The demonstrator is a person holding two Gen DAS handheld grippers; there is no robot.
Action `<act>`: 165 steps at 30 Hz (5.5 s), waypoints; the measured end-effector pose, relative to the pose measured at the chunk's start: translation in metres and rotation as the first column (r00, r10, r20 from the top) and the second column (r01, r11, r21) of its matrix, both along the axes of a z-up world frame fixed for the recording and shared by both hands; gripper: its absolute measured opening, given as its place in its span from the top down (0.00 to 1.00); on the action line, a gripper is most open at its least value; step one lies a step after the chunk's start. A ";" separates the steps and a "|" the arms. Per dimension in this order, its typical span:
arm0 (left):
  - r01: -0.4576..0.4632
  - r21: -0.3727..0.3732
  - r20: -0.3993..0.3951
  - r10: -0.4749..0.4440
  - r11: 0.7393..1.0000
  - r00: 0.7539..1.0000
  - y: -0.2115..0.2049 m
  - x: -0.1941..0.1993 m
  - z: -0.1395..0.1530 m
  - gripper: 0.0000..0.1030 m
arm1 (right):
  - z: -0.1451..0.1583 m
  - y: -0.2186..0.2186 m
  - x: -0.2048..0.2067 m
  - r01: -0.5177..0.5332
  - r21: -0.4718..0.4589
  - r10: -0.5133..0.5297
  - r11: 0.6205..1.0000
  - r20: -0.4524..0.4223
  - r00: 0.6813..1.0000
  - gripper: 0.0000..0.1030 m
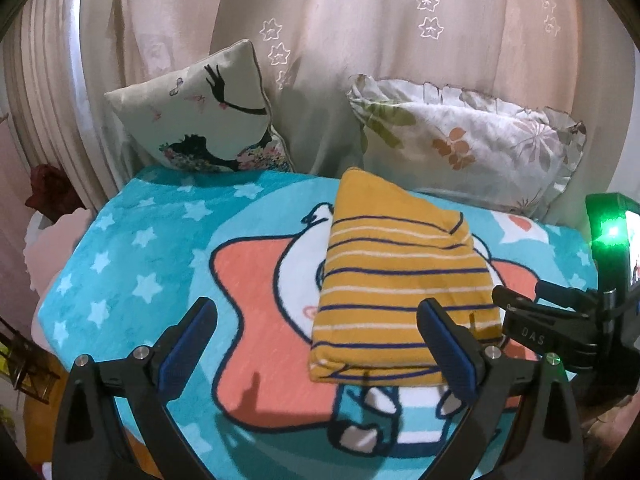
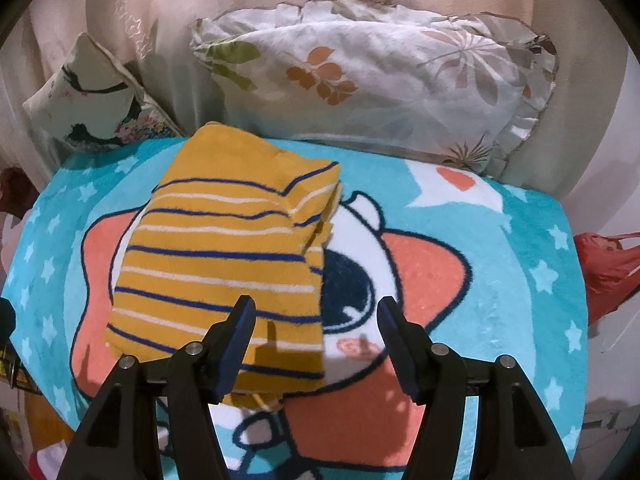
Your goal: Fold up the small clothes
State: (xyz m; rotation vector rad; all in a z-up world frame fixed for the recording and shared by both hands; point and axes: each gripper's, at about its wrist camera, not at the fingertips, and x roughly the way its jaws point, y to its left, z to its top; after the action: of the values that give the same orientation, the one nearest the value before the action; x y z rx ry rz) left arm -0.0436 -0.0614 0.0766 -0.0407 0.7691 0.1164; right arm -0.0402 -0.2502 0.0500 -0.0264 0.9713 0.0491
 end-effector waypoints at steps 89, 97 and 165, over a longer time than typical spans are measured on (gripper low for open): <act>0.222 -0.115 -0.345 -0.248 0.968 0.905 0.127 0.066 -0.073 0.03 | -0.055 0.124 -0.014 0.214 -0.103 -0.231 0.971 -0.189 0.954 0.29; 0.210 -0.130 -0.357 -0.243 0.969 0.902 0.134 0.071 -0.077 0.03 | -0.056 0.132 -0.008 0.208 -0.111 -0.226 0.972 -0.193 0.955 0.29; 0.229 -0.248 -0.326 -0.303 0.941 0.895 -0.003 0.016 -0.069 0.03 | -0.044 0.021 -0.063 0.144 -0.141 -0.159 0.979 -0.096 0.983 0.25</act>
State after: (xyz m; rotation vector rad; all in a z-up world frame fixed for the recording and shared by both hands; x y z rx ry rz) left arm -0.0277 -0.0645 0.0072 -0.1101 1.1459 -0.2266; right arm -0.1028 -0.2293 0.0059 -0.0731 1.0800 -0.1567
